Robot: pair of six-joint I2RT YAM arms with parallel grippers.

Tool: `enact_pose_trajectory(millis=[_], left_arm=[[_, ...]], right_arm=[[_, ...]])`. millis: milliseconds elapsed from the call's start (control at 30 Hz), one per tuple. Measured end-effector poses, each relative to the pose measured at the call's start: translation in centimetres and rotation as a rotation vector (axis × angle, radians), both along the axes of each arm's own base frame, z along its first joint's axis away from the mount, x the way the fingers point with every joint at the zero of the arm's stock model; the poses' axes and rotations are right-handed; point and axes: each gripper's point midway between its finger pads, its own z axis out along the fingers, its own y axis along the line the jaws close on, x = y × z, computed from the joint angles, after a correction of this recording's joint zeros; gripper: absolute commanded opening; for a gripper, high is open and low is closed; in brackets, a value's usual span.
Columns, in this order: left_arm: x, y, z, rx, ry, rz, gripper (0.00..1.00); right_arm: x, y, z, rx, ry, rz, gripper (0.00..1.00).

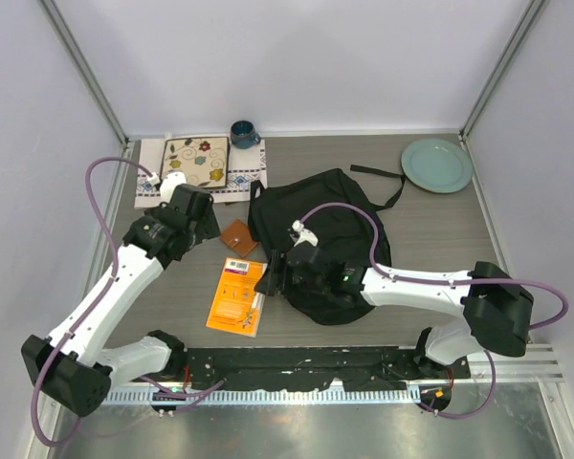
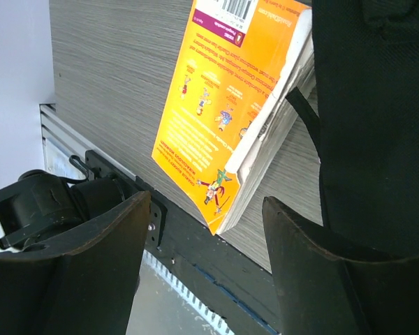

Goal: Pack the student bag
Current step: Pick up the book from the center of the board.

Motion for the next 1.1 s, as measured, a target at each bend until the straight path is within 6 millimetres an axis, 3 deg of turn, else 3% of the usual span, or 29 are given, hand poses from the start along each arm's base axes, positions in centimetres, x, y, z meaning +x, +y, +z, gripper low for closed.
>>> enact_pose_trajectory(millis=[333,633,700,900,1100], left_arm=[[-1.5,3.3,-0.3,0.12,0.044,0.152,0.93],[-2.1,3.9,-0.7,0.133,0.059,0.172,0.98],[-2.4,3.6,-1.7,0.111,0.061,0.158,0.98],[-4.4,2.1,-7.0,0.037,0.163,0.081,0.99],[-5.1,0.5,-10.3,-0.048,0.195,0.028,1.0]], right_arm=[[0.2,0.2,0.8,-0.013,0.008,-0.014,0.7],[-0.6,0.2,0.7,-0.021,0.019,-0.016,0.7],[-0.8,0.4,0.8,-0.017,0.018,-0.009,0.7],[-1.0,1.3,0.3,-0.006,0.013,0.003,0.71],[-1.0,1.8,-1.7,-0.019,0.026,0.007,0.71]])
